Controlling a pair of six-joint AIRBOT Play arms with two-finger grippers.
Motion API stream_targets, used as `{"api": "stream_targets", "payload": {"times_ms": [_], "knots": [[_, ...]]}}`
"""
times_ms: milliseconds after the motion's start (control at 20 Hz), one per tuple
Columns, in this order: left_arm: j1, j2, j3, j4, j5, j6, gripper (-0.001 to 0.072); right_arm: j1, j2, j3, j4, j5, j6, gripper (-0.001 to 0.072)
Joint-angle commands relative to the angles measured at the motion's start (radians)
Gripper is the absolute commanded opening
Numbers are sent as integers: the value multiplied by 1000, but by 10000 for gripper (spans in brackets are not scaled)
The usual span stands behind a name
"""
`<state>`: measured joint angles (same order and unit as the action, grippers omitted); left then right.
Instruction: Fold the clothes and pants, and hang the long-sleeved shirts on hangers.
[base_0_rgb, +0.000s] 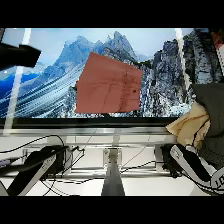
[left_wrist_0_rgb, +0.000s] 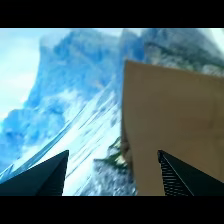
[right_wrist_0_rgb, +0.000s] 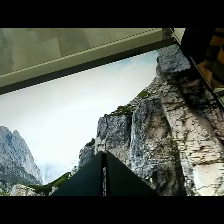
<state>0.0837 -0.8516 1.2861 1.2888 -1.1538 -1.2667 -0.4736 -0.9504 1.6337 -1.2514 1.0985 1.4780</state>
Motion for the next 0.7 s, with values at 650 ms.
{"api": "stream_targets", "payload": {"times_ms": [650], "knots": [[45,-112,-537,19,-28,-35,605,2,-66,-846,325,208,-220,40]]}}
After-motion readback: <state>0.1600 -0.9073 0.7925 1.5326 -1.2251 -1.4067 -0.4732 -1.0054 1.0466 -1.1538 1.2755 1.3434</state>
